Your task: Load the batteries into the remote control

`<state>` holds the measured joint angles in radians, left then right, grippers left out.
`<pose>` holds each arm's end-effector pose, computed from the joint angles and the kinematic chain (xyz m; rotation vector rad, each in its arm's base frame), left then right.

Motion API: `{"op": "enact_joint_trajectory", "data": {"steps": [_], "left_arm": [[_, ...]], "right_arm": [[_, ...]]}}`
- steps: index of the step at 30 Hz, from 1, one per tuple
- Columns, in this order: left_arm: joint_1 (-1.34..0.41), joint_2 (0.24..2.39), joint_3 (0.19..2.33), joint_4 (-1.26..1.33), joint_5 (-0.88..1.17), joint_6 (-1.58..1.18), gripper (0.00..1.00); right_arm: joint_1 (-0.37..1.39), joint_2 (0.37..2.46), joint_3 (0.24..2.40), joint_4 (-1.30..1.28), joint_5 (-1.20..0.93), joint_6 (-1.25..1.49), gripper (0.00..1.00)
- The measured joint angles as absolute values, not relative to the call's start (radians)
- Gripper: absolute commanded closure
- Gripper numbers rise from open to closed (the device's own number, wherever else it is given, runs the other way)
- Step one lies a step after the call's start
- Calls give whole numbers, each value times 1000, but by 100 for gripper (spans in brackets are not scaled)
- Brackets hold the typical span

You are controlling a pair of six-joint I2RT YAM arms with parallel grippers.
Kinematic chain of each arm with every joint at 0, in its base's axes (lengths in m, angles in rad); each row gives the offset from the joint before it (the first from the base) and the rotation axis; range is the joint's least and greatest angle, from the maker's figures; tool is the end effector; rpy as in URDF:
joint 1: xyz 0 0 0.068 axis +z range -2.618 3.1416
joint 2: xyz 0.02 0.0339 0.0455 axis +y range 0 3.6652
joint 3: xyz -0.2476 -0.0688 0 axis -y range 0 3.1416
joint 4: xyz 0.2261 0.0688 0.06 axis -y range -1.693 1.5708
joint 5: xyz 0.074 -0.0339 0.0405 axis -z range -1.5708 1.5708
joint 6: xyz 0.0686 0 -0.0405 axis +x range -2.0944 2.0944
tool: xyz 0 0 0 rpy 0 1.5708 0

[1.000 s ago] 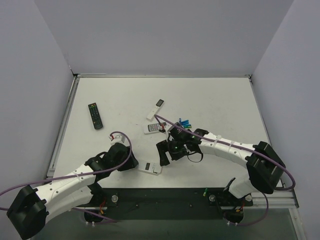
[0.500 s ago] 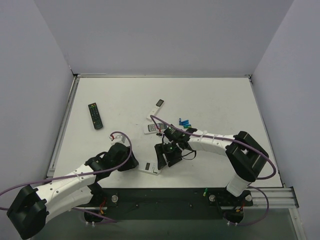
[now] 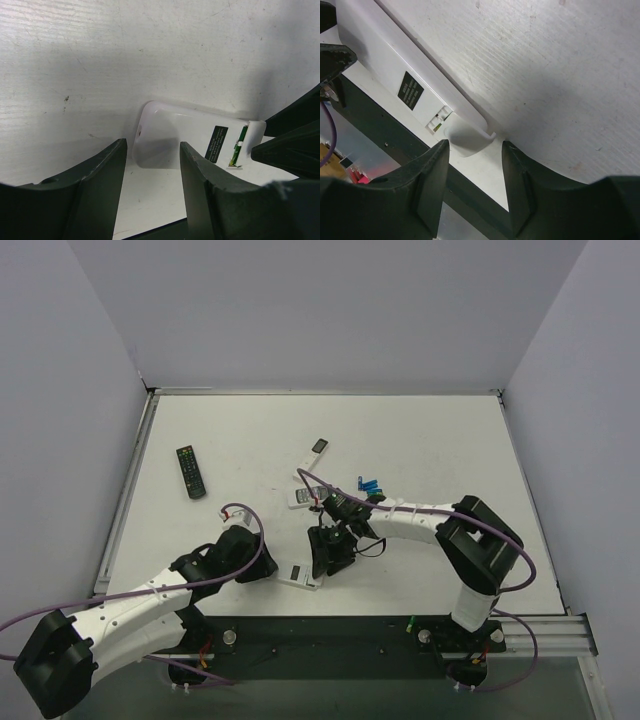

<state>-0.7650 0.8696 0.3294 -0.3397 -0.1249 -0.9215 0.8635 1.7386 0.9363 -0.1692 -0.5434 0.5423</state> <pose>0.1326 -0.1154 0.1284 -0.2548 2.5203 -0.5753 0.1917 0.2788 0.1272 -0.6859 2.7263 1.1547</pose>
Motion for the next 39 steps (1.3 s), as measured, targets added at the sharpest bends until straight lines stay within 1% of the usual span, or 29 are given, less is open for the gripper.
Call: {"op": "enact_joint_trajectory", "data": {"steps": [4, 9, 11, 12, 21, 31, 39], "left_arm": [[-765, 870, 329, -339, -122, -925, 44], [-765, 870, 329, -336, -117, -931, 47], [-765, 869, 329, -334, -114, -933, 48], [-765, 868, 329, -332, -112, -933, 48], [-765, 857, 316, -331, -105, -937, 55], [-764, 788, 282, -343, -84, -940, 56], [-764, 777, 271, -369, -2, -931, 56]], "right_arm": [[863, 1750, 941, -165, -551, 550, 62], [865, 1774, 960, -165, -561, 551, 70], [867, 1780, 966, -167, -561, 550, 71], [869, 1781, 968, -168, -561, 550, 73], [884, 1782, 991, -197, -548, 548, 79], [875, 1814, 1023, -224, -557, 544, 82], [864, 1814, 1028, -225, -558, 536, 83]]}}
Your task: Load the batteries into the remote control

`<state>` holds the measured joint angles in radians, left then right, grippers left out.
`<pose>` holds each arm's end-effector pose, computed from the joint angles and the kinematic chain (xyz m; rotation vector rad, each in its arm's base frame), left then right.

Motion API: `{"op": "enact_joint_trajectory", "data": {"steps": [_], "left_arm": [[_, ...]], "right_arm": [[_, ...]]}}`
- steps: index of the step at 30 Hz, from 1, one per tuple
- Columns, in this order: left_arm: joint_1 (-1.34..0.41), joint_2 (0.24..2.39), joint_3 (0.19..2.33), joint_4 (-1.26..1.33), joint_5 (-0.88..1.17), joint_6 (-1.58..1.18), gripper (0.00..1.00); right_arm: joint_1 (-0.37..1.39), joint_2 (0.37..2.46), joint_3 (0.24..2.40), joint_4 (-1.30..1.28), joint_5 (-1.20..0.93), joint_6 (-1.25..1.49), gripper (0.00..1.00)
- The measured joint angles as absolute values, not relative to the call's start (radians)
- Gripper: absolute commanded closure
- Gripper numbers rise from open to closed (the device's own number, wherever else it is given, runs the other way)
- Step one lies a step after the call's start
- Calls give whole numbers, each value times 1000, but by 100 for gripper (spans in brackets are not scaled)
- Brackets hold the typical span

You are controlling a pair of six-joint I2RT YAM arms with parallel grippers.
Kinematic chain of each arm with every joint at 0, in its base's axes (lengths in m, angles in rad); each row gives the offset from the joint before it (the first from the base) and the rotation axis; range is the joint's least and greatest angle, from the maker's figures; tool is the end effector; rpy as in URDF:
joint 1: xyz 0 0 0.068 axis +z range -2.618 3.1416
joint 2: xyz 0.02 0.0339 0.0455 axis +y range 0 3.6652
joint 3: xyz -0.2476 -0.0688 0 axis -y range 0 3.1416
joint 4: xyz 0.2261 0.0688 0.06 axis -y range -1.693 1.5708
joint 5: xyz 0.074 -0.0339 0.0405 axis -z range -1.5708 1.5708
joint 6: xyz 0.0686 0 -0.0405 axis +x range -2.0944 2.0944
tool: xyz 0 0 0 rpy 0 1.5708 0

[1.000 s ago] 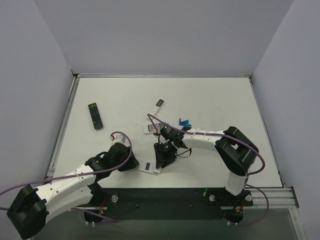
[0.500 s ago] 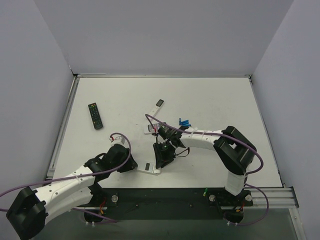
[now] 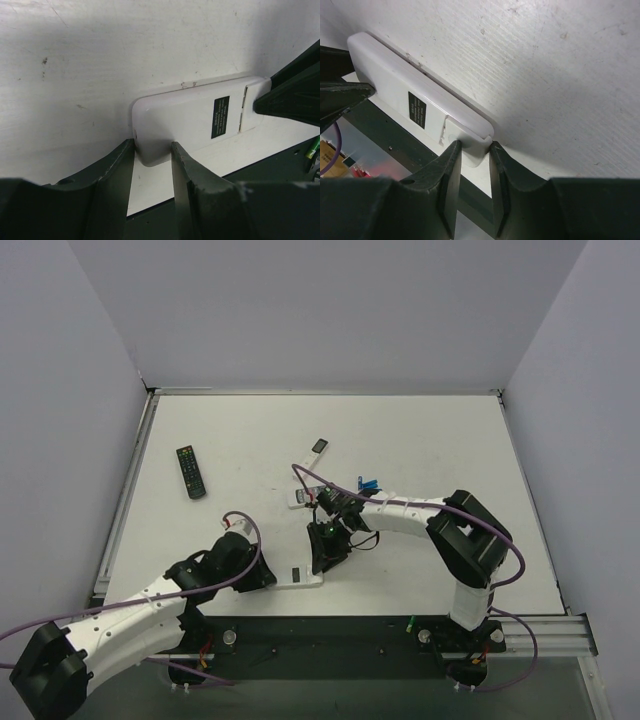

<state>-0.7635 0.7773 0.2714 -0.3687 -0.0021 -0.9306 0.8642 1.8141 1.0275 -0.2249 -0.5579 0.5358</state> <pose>0.1170 -0.1118 0.1207 -0.2172 2.5817 -0.7027 0.2009 0.2913 0.1241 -0.6958 2.7678 1.1493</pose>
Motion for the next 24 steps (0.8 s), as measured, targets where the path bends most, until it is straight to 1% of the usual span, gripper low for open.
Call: {"op": "enact_joint_trajectory", "data": {"steps": [7, 24], "left_arm": [[-753, 826, 277, -355, 63, -908, 55], [-752, 835, 271, -348, 180, -904, 55]], "right_arm": [[855, 1814, 1039, -233, -553, 524, 83], [827, 1814, 1037, -228, -551, 519, 83]]}}
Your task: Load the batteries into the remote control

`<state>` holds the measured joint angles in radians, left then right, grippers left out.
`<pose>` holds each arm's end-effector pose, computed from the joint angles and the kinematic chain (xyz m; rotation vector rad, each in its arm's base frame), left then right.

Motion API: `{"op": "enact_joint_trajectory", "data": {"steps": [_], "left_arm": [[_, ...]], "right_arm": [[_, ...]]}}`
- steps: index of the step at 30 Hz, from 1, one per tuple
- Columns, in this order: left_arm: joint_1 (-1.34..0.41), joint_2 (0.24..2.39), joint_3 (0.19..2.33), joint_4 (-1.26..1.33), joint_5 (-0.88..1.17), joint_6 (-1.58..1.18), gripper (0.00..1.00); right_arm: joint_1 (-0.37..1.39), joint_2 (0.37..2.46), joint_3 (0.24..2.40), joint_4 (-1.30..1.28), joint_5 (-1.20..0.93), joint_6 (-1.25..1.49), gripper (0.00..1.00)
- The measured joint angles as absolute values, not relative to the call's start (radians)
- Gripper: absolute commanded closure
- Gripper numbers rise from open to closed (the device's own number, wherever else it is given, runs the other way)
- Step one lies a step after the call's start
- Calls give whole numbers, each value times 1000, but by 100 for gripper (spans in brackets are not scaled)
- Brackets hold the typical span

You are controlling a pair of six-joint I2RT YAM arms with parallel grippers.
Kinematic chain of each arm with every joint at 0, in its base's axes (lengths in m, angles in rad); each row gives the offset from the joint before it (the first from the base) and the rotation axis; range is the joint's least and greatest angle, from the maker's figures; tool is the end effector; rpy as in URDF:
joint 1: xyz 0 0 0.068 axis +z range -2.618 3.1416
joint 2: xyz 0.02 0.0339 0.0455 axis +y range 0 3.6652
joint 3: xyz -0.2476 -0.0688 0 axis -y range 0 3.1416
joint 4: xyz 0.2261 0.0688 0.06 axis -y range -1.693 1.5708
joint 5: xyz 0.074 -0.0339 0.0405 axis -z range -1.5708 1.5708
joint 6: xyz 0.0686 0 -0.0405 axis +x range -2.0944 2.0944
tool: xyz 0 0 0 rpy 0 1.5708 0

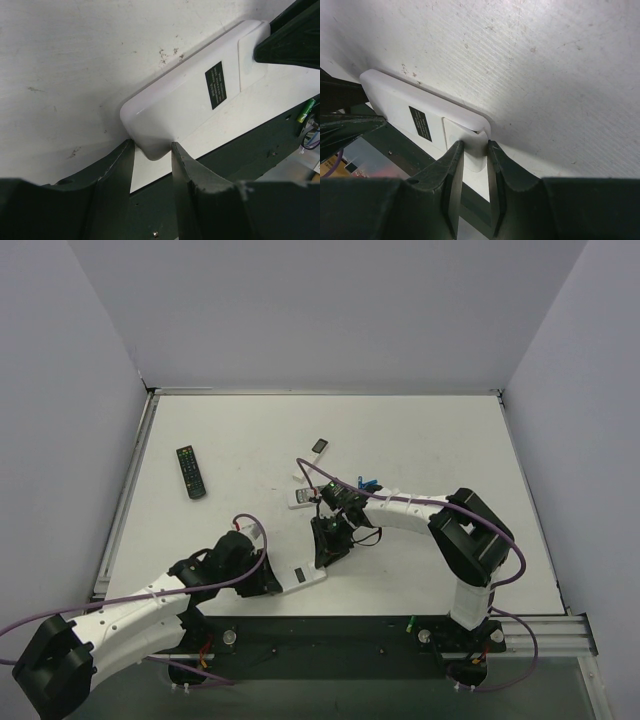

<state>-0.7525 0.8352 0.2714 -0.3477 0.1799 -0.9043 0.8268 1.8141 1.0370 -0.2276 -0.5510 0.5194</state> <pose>0.1111 -0.1208 0.1151 -0.1216 2.6978 -0.8451 0.2133 0.2848 0.1263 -0.6605 2.7498 1.1341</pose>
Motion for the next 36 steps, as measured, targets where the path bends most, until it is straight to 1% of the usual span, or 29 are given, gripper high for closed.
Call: {"op": "enact_joint_trajectory", "data": {"steps": [10, 19, 36], "left_arm": [[-759, 841, 271, -347, 199, -907, 55], [-760, 844, 271, -340, 199, -917, 55], [-760, 853, 271, -337, 195, -929, 55]], "right_arm": [[825, 1814, 1034, -219, -558, 482, 81], [825, 1831, 1031, -211, -577, 425, 74], [819, 1831, 1021, -199, -593, 399, 74]]}}
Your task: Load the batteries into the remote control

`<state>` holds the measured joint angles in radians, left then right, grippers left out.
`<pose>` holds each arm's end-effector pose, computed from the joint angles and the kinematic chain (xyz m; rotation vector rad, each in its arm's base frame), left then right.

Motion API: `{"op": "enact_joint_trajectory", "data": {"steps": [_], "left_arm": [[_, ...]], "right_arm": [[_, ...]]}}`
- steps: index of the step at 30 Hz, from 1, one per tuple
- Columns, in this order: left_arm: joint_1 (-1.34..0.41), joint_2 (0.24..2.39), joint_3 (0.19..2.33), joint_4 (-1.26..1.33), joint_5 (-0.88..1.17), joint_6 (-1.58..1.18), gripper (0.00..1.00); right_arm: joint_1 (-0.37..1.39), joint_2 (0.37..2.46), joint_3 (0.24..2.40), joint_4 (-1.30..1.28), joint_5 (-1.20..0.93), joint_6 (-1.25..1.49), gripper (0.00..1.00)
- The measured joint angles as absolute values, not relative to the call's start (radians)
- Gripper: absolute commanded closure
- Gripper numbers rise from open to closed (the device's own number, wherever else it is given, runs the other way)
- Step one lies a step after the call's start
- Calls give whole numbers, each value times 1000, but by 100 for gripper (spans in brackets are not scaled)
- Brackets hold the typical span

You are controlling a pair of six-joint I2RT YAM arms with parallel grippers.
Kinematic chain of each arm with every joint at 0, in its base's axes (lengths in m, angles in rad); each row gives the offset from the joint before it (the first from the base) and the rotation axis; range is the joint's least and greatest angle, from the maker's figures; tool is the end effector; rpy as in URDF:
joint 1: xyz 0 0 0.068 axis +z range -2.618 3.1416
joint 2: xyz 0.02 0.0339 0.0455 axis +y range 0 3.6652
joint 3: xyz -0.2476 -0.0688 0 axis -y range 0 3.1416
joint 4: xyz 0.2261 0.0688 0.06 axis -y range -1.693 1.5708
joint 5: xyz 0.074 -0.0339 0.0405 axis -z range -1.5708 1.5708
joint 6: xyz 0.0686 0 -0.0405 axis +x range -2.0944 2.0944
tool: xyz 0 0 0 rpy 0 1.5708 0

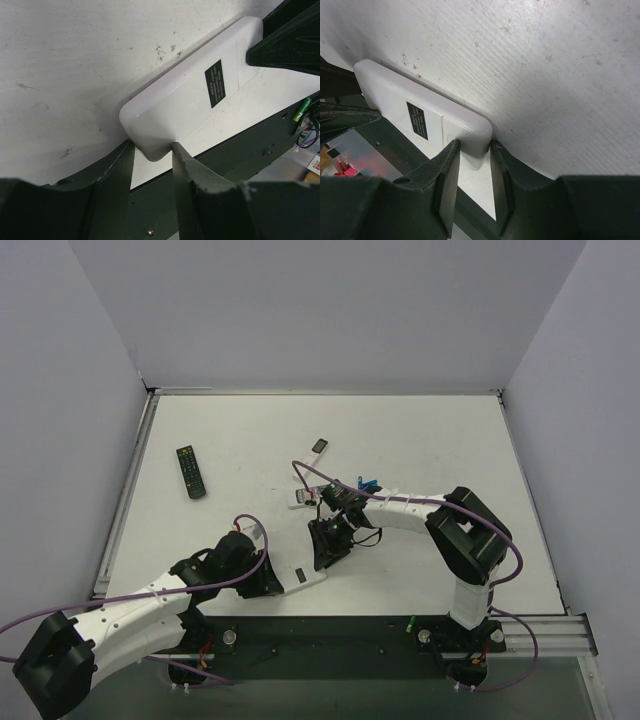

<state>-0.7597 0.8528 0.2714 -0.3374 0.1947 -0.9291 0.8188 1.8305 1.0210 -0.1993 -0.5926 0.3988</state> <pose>0.1103 -0.1231 0.1136 -0.1406 2.7175 -0.8637 0.2130 0.2838 0.1197 -0.8210 2.6739 1.1577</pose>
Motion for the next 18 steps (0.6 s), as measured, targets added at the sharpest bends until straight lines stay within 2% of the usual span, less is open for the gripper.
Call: {"op": "enact_joint_trajectory", "data": {"steps": [5, 10, 18], "left_arm": [[-760, 858, 272, -335, 196, -929, 55], [-760, 859, 273, -334, 196, -929, 55], [-760, 859, 273, -333, 196, -929, 55]], "right_arm": [[824, 1829, 1022, -202, -582, 399, 74], [839, 1827, 1038, -226, -541, 400, 68], [886, 1815, 1065, -277, -431, 404, 66]]}}
